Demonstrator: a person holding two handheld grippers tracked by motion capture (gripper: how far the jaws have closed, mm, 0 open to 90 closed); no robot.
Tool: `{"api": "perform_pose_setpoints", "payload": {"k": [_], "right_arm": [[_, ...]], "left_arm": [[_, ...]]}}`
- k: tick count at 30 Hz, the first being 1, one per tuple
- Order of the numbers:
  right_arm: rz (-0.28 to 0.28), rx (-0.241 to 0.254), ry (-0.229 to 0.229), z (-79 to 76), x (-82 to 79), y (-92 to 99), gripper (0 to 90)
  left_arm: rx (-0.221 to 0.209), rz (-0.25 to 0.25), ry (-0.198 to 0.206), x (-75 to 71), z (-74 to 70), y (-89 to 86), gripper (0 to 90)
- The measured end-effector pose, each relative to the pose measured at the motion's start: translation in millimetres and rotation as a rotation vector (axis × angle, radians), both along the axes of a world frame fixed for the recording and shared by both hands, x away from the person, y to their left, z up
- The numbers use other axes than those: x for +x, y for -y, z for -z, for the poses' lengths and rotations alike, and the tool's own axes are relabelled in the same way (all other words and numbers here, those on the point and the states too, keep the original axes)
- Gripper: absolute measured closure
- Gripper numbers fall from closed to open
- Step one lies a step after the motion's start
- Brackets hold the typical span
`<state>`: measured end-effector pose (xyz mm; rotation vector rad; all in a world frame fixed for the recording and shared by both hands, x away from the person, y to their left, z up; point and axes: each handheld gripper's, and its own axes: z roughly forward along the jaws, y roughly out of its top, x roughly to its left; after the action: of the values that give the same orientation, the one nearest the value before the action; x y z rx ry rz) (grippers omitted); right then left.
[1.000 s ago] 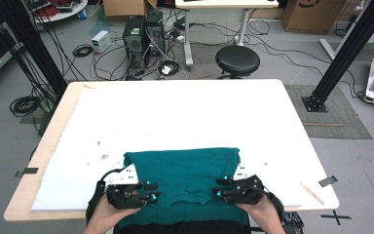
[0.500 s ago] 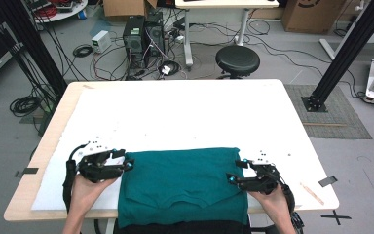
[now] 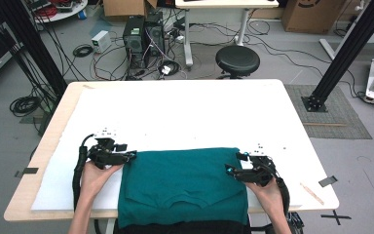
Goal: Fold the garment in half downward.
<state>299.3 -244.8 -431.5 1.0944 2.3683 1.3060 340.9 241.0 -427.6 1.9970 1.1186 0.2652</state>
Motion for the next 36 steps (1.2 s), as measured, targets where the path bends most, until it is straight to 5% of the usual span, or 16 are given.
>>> {"api": "perform_pose_setpoints", "payload": {"k": [10,19,26,32,36], "right_arm": [[0.011,-0.01,-0.011,4.6,3.4,0.2,32.1],[0.063,-0.026,0.003,4.6,6.2,2.6,32.2],[0.144,-0.04,0.031,-4.8,22.6,14.0,32.5],[0.157,0.012,0.035,-18.7,47.0,21.3,31.6],[0.14,0.065,-0.02,-10.6,53.6,19.9,31.7]], "left_arm": [[0.024,-0.001,-0.035,-1.9,13.8,-5.4,48.7],[0.094,0.011,0.046,-9.6,16.9,0.1,58.9],[0.04,0.029,0.054,-12.1,20.9,-2.0,72.1],[0.021,0.037,0.053,-12.4,22.3,-3.4,76.1],[0.01,0.036,0.053,-12.2,22.9,-3.7,76.5]]}}
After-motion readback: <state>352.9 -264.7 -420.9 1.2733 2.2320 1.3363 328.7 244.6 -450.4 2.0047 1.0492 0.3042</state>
